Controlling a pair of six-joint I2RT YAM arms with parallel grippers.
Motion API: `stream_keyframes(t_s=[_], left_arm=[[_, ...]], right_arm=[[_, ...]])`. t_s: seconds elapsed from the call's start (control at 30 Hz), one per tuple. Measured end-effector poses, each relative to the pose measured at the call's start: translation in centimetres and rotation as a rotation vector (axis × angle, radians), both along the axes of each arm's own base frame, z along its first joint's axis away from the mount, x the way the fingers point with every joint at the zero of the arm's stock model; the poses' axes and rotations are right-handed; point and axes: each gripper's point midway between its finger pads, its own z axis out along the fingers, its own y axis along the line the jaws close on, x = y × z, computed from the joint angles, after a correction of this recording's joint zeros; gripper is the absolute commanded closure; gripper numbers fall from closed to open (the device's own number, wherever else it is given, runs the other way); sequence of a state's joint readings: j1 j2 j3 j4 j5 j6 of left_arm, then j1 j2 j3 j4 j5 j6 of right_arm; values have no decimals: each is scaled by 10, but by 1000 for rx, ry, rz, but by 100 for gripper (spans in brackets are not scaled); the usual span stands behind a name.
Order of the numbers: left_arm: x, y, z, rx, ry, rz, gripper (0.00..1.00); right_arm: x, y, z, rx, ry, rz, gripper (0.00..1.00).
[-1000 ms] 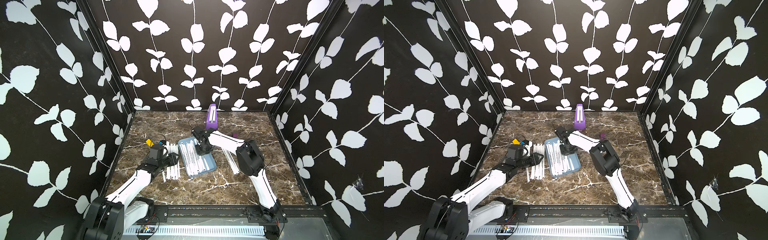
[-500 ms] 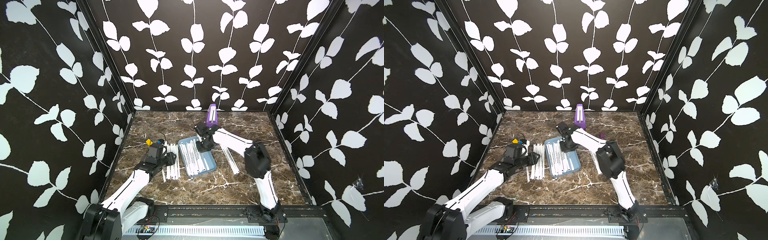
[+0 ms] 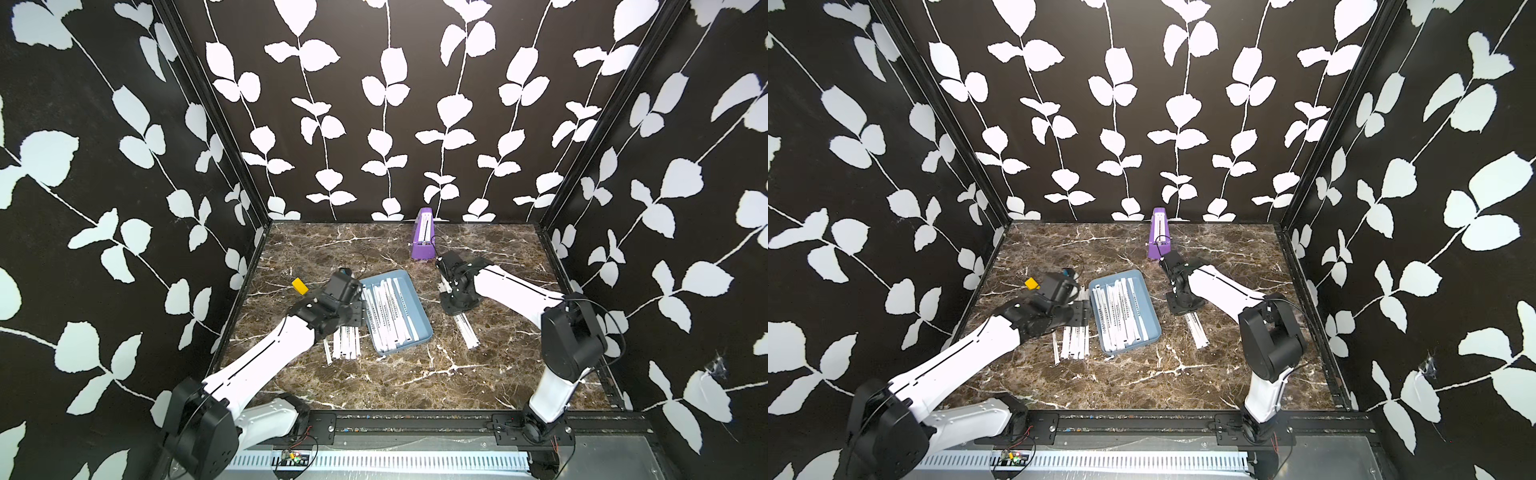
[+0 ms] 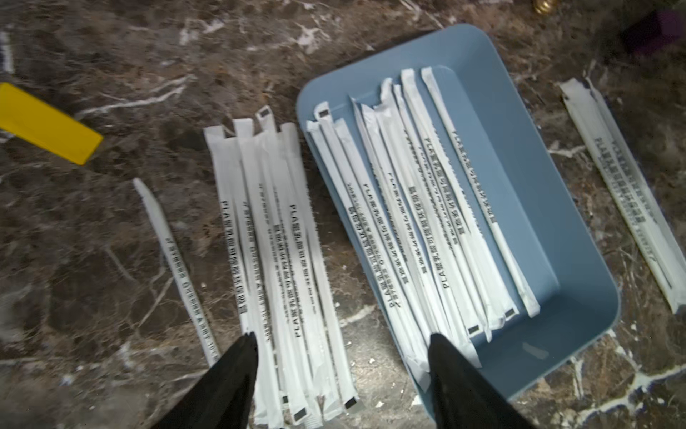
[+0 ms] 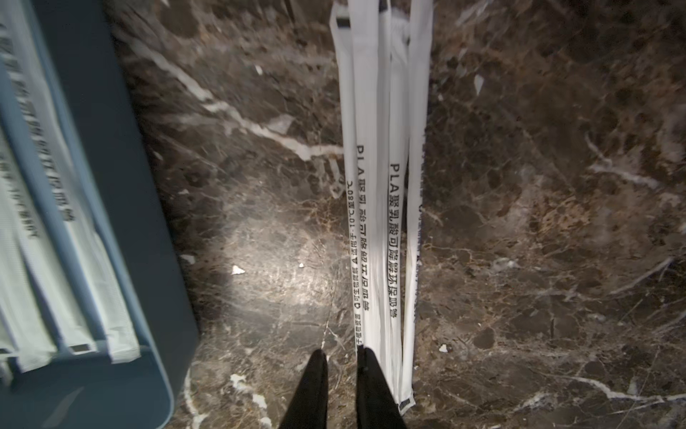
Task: Put the straws into the storage box
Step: Pick up the straw from the center of the board.
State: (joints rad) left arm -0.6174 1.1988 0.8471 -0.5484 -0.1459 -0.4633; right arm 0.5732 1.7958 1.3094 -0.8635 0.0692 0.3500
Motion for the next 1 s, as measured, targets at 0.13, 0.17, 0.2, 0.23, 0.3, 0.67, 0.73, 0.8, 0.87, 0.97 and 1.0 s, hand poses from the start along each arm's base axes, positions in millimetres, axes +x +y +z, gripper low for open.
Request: stream_keyframes(t_s=[0.13, 0.17, 0.2, 0.23, 0.3, 0.67, 0.73, 0.8, 0.87, 0.97, 1.0], left_arm=[[-3, -26, -21, -1, 46, -40, 24], [-4, -30, -24, -4, 54, -47, 24], [-4, -32, -26, -8, 57, -52, 24], [-3, -34, -26, -14, 58, -54, 24], [-1, -36, -25, -25, 50, -55, 24], [3, -45, -19, -67, 29, -64, 24], [3, -45, -19, -70, 29, -65, 24], [3, -46, -19, -74, 30, -66, 25], [3, -47, -19, -76, 30, -67, 25], [3, -46, -19, -76, 30, -67, 25], [3, -46, -19, -75, 30, -66, 25]], right_arm=[[0, -2, -19, -29, 23, 5, 82], [1, -2, -23, -33, 23, 5, 82], [1, -3, -25, -37, 25, 5, 82], [2, -3, -27, -41, 24, 5, 82], [5, -3, -31, -44, 19, 2, 82], [10, -10, -46, -56, 30, -10, 82], [11, -9, -46, -54, 27, -10, 82], [12, -9, -47, -50, 23, -10, 86], [13, -8, -47, -45, 20, -11, 89], [12, -6, -47, -42, 19, -13, 92], [11, -5, -47, -42, 18, -13, 92]])
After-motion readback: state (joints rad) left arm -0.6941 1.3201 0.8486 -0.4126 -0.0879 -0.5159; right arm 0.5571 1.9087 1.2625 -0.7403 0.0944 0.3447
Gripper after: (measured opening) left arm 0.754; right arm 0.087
